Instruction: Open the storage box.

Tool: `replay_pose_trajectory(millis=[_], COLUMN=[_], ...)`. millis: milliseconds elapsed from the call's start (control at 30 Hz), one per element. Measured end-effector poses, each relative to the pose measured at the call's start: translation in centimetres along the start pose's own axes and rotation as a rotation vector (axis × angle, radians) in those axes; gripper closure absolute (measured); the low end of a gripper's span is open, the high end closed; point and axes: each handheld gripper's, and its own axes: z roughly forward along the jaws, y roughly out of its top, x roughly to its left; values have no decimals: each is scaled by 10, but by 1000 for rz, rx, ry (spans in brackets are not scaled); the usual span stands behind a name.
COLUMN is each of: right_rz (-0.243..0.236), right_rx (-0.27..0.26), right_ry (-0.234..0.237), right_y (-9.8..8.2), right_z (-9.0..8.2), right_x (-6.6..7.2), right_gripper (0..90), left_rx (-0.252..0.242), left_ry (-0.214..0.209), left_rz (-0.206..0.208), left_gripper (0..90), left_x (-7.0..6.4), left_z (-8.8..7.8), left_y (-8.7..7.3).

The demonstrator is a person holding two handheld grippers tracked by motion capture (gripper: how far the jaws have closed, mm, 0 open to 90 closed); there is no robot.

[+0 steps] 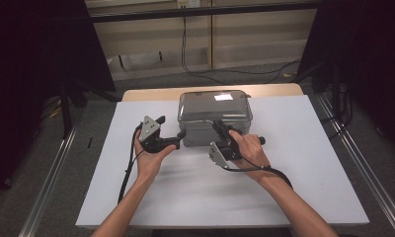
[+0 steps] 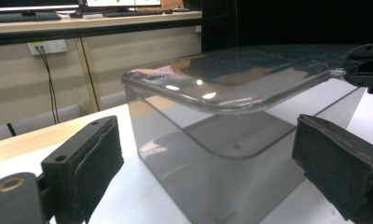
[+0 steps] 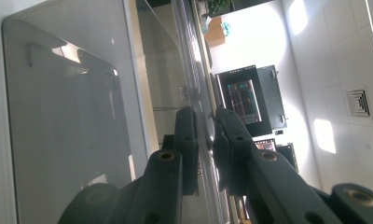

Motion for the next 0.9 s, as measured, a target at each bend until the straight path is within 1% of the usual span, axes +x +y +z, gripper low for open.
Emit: replay_pose_trajectory(millis=[33,100,133,167,200,233,300,367,433,467,533,567,633,700,767,800,833,867,900], right_rz=[-1,3,6,4,4,4,8,7,9,11,16,21,30,50,60,67,87,115,135], right_rx=[-1,-6,-7,-10,-10,-11,-10,-11,-15,-15,-12,-14,-15,-15,-15,-15,-19,-15,-11], right_ry=[-2,-12,-13,-15,-17,-17,-18,-19,-19,-17,-10,-6,2,3,-6,0,16,20,19], right_y=[0,0,0,0,0,-1,0,0,0,0,0,0,-1,-2,-2,-3,-4,-6,-8], right_z=[0,0,0,1,0,1,0,1,1,1,1,1,1,1,1,2,2,4,4], right_x=[-1,-1,-2,-3,-3,-4,-5,-6,-7,-7,-7,-7,-7,-8,-8,-9,-10,-11,-11], right_gripper=[802,804,804,804,805,804,805,805,805,805,800,795,784,759,724,708,679,631,609], left_rx=[-3,11,17,8,4,-2,3,13,-4,-4,1,0,-4,-9,-12,-13,-13,-11,-17], left_ry=[0,21,21,8,8,18,20,29,29,29,34,36,34,33,24,24,19,17,15], left_rz=[1,17,8,-2,7,10,16,30,1,2,38,46,40,47,59,67,61,58,52], left_gripper=[79,87,93,89,92,96,102,109,129,145,149,151,156,171,199,210,215,215,215], left_x=[0,0,0,0,1,1,3,5,6,6,6,5,5,4,4,4,4,4,4], left_z=[2,3,5,6,7,8,13,16,18,19,22,22,23,23,23,23,23,23,23], left_y=[2,4,4,4,5,5,6,6,6,6,6,5,5,5,5,6,6,6,5])
